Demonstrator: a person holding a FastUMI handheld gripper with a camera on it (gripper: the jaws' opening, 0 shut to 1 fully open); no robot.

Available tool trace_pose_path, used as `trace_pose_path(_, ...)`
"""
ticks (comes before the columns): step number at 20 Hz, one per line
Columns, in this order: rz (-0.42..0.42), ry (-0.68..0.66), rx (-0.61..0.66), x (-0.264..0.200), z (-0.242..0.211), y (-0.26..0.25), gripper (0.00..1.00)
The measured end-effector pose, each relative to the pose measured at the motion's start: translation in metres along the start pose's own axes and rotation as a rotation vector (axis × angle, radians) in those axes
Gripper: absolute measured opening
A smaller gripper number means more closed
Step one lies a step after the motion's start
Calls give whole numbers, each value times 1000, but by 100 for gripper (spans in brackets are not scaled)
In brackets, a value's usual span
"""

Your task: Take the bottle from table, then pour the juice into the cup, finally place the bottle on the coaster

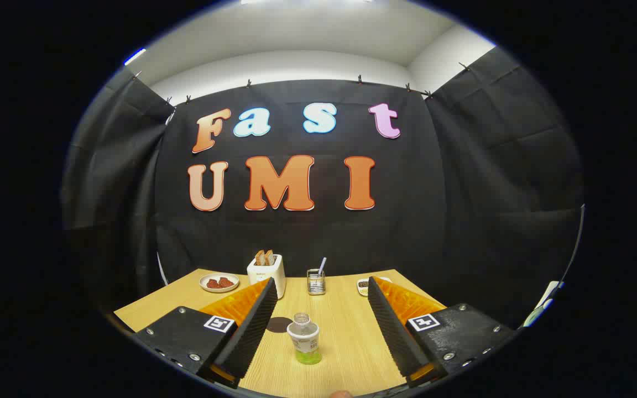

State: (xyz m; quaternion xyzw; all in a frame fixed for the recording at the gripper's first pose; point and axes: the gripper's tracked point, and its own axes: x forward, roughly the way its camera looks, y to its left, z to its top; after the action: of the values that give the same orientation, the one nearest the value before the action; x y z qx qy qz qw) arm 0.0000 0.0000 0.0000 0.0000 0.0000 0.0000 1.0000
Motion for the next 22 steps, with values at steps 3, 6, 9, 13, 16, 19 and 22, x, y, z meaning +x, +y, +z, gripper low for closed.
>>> trace_pose_path(3,-3,-16,1,-7,4,-4,98)
trace_pose_path(6,2,-5,16,-15,-3,-4,98)
trace_pose_path(9,26,19,39,-24,-10,2,98)
trace_pose_path(13,20,-14,16,-32,0,-1,98)
trace_pose_path(16,25,-9,22,-33,-7,1,98)
trace_pose_path(19,17,0,30,-27,-22,0,98)
trace_pose_path(22,36,34,32,-20,-45,12,98)
